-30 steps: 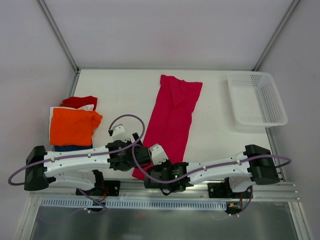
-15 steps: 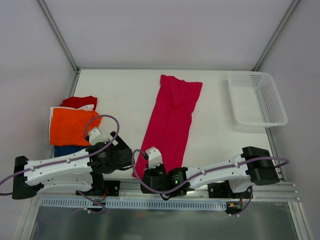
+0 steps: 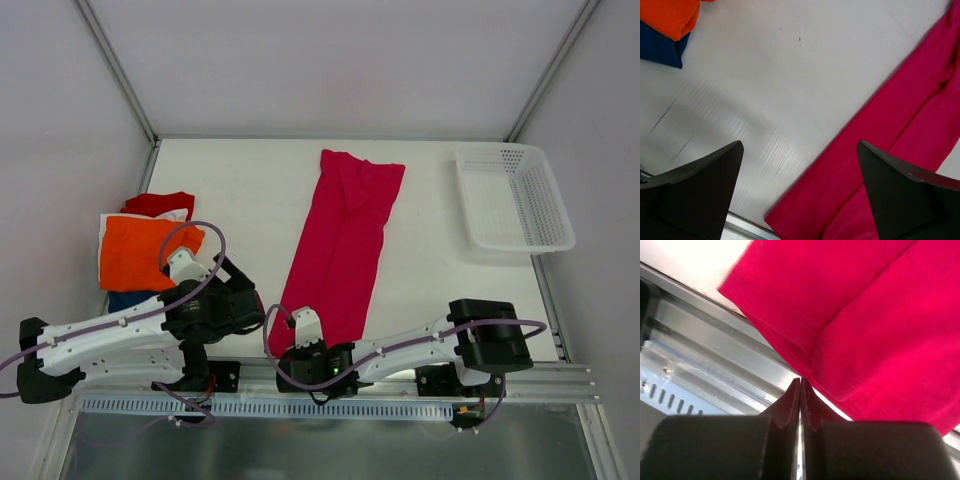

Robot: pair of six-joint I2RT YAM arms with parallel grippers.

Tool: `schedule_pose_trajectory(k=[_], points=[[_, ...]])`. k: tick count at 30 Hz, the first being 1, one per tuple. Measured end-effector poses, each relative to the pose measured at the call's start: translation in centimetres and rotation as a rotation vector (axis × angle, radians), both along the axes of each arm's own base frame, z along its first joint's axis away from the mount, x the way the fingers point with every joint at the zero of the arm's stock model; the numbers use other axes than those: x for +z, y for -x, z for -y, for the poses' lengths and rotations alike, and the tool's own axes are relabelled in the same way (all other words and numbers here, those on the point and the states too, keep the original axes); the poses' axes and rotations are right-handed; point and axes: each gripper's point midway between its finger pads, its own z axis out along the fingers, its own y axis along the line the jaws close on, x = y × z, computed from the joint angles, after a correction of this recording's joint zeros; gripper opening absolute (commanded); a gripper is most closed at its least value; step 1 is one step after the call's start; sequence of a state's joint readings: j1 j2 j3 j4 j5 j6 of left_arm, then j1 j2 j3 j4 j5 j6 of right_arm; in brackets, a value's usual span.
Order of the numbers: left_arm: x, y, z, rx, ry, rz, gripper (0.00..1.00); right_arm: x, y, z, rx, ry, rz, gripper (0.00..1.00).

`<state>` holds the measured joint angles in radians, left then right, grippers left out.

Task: Fold and stack the t-shirts
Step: Fold the tshirt

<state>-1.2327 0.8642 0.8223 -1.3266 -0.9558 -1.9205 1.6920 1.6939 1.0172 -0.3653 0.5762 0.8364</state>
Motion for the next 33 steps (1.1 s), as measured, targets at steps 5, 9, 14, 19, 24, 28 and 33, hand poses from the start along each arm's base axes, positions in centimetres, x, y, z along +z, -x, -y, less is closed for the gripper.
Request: schedule_pose_trajectory(k=[5, 9, 14, 19, 24, 28, 33], points=[[1.2, -0.4, -0.3, 0.001, 0.012, 0.033, 0.99, -1.2, 0.3, 1.1, -0.025, 0.023, -0.031, 0.00], [1.5, -0.5, -0.7, 0.000, 0.020, 0.045, 0.99, -1.7, 0.2, 1.8, -0.025, 0.043, -0.027, 0.00], [1.4, -0.5, -0.6, -0.003, 0.009, 0.039, 0.99, -0.5, 0.1, 1.5, -0.004, 0.032, -0.012, 0.00], [-0.1, -0.3, -0.2, -0.005, -0.054, -0.013, 0.95, 2.9, 0.7, 1.8, 0.014, 0.017, 0.043, 0.00], [-2.2, 0.7, -0.5, -0.026, -0.078, -0.057, 0.42, 8.2, 1.1, 3.8, -0.031, -0.032, 0.111, 0.00], [-3.7, 1.7, -0.8, -0.085, -0.093, -0.108, 0.00, 8.9, -3.7, 7.9, -0.182, -0.043, 0.155, 0.00], [-4.9, 2.1, 1.3, -0.189, -0.142, -0.163, 0.00, 5.5, -10.8, 14.1, -0.361, 0.073, 0.178, 0.00]])
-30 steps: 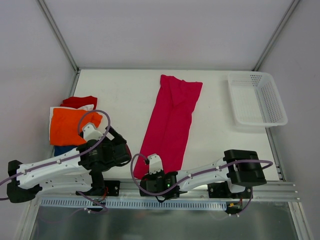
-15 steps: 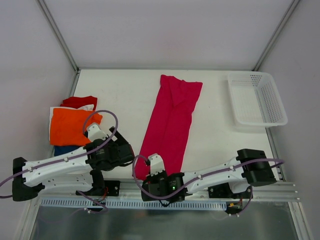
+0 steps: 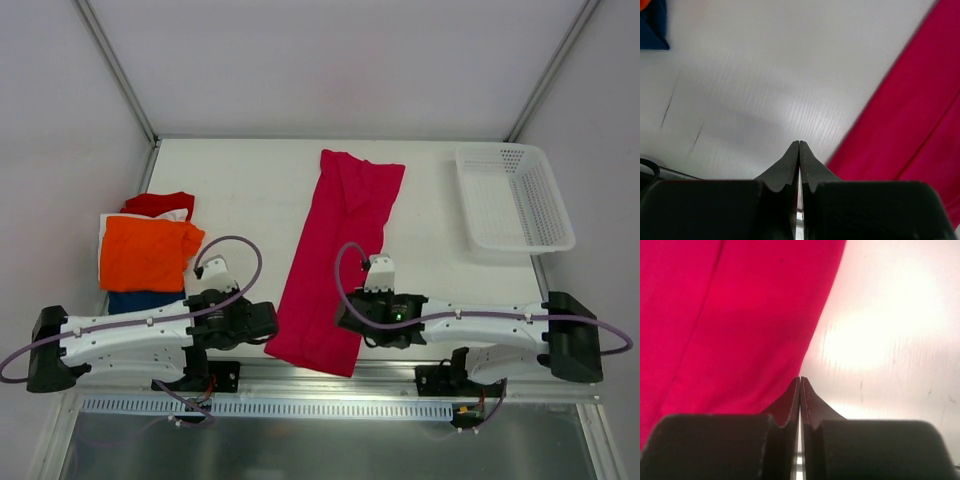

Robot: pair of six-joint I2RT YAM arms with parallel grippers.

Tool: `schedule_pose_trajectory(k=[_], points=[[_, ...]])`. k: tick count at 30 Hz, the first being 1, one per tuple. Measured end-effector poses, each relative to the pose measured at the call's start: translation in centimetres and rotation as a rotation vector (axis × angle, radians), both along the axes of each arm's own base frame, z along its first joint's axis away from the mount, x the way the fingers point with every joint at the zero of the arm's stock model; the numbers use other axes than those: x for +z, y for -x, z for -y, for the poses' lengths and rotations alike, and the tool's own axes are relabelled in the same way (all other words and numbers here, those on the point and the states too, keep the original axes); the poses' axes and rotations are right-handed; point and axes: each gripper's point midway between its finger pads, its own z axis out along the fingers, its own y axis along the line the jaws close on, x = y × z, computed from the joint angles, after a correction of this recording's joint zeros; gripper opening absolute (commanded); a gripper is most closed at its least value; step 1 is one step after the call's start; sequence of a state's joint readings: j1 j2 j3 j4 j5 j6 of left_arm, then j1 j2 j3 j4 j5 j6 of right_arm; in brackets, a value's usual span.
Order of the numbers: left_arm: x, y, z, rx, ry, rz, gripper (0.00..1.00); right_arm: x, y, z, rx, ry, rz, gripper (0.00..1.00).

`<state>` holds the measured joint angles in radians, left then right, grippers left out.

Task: Fold and stack the t-shirts
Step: Fold the tshirt

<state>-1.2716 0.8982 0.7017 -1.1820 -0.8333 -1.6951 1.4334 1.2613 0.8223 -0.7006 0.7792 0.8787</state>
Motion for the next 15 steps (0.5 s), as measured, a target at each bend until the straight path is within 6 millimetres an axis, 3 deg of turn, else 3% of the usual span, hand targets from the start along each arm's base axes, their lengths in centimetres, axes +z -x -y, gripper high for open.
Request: schedule_pose_trajectory(k=[4, 9, 15], points=[[-1.0, 0.3, 2.9, -0.120, -0.037, -0.020, 0.00, -0.3, -4.5, 1.3, -0.064, 0.010, -0.017, 0.00], [-1.9, 0.6, 7.2, -0.256, 0.064, -0.018, 0.00, -0.1, -12.1, 2.3, -0.147, -0.018, -0.058, 0.00], [-3.0, 1.5, 9.7, -0.344, 0.150, -0.052, 0.00, 0.3, -21.6, -0.5, -0.111, -0.046, -0.093, 0.00]])
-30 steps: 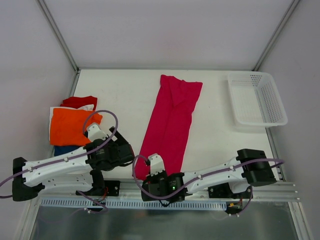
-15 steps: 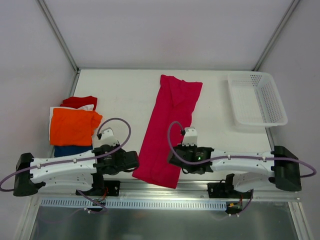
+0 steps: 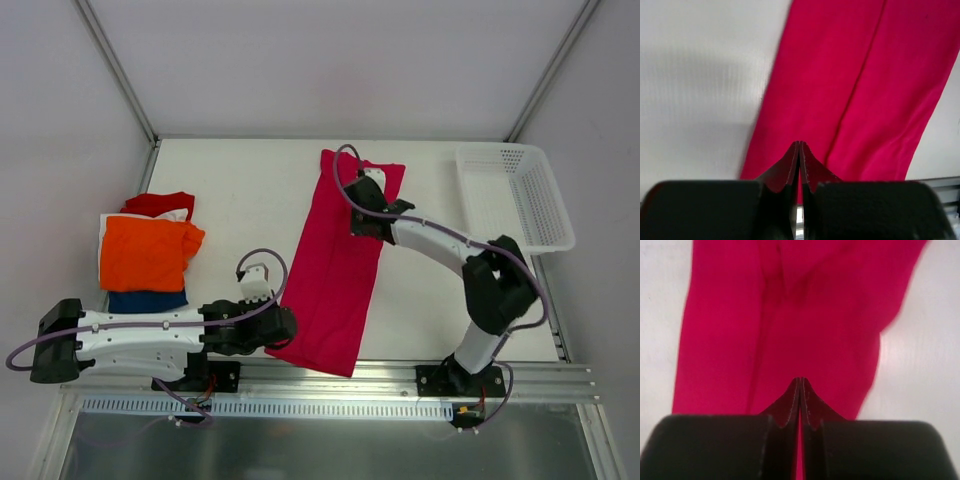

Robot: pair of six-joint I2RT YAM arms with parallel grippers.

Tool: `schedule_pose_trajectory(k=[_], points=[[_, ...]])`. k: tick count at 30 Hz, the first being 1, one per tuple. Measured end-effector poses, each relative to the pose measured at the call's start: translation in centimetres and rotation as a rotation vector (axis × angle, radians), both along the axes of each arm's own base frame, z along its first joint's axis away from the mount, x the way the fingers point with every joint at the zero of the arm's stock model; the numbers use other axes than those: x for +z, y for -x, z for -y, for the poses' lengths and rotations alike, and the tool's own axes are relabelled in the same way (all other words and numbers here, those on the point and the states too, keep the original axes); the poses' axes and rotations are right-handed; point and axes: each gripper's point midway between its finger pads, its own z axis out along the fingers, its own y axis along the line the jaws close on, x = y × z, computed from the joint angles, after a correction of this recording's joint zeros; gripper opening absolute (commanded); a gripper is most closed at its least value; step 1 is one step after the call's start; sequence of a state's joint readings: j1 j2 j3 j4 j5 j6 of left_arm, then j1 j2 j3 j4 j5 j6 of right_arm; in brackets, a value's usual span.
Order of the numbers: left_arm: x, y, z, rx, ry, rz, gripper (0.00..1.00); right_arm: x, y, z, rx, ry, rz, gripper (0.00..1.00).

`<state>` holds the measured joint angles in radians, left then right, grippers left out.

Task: Fold and stack the t-shirts
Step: Fold the tshirt

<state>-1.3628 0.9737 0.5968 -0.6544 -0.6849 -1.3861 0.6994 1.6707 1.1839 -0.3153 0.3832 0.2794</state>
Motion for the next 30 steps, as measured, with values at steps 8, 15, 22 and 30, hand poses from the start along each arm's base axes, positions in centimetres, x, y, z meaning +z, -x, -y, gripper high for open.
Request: schedule_pose_trajectory(k=[8, 15, 22, 30], points=[[-2.3, 0.9, 1.8, -0.059, -0.044, -0.068, 0.00, -5.1, -7.9, -2.5, 0.047, -0.010, -0.109, 0.00], [-4.1, 1.6, 3.7, -0.097, -0.036, -0.122, 0.00, -6.6, -9.7, -1.3, 0.042, -0.020, -0.169, 0.00], [-6.6, 2.3, 6.0, -0.152, -0.047, -0.178, 0.00, -5.4, -12.0, 0.3, 0.021, -0.036, -0.160, 0.00], [-6.6, 2.4, 10.4, -0.191, 0.088, -0.192, 0.00, -6.9, -12.7, 0.2, 0.038, -0.030, -0.195, 0.00]])
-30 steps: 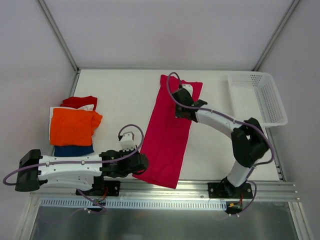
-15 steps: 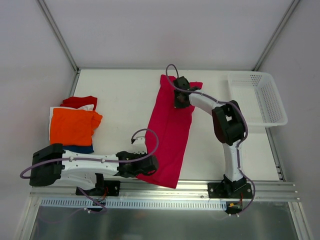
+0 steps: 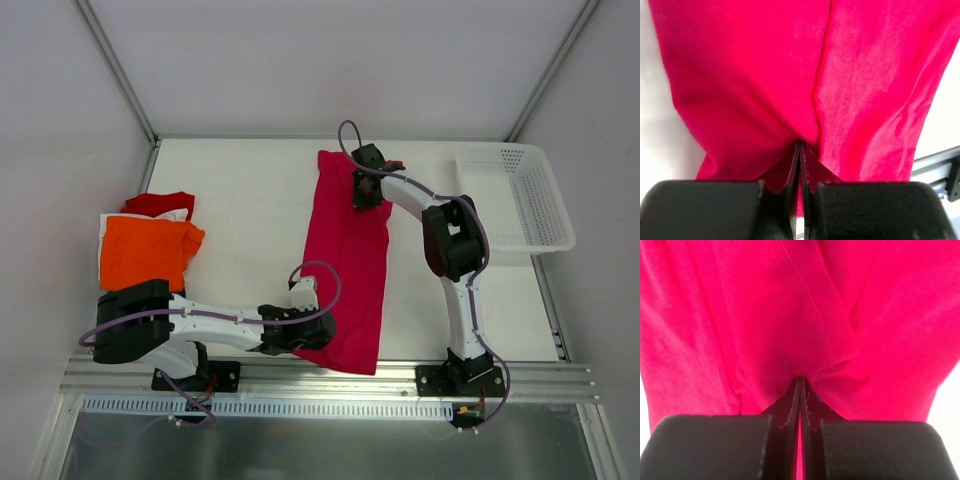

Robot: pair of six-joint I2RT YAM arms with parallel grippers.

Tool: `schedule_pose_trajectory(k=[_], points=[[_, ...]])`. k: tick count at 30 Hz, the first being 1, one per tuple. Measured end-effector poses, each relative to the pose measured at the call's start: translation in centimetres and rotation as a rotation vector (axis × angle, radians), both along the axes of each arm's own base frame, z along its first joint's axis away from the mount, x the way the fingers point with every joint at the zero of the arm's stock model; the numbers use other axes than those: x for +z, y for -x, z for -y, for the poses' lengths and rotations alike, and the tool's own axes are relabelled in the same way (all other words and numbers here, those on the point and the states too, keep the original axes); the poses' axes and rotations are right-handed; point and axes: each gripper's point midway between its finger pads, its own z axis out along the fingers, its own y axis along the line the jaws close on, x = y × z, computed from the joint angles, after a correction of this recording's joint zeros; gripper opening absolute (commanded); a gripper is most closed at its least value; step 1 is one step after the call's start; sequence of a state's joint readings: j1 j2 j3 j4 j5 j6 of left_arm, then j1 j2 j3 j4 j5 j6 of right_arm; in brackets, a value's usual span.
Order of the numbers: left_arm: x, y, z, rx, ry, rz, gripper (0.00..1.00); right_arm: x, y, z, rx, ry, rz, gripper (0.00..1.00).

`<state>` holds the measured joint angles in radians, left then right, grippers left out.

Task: Fold and stack the t-shirts
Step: Fold the tshirt

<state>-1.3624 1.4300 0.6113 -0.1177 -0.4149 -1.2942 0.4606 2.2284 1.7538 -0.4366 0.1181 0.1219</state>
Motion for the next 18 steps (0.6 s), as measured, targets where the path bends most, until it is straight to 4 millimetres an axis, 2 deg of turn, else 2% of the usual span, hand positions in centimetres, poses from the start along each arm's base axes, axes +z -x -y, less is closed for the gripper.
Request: schedule_pose_trajectory(k=[6, 14, 18], points=[[0.1, 0.3, 0.8, -0.018, 0.025, -0.016, 0.00, -0.4, -1.2, -1.1, 0.018, -0.021, -0.012, 0.00], [0.4, 0.3, 2.3, -0.057, 0.017, -0.019, 0.00, -0.3, -3.4, -3.8, 0.061, -0.095, -0.014, 0.00], [0.7, 0.0, 2.3, -0.079, -0.007, 0.011, 0.00, -0.2, -3.7, -4.1, 0.084, -0.107, 0.009, 0.00]])
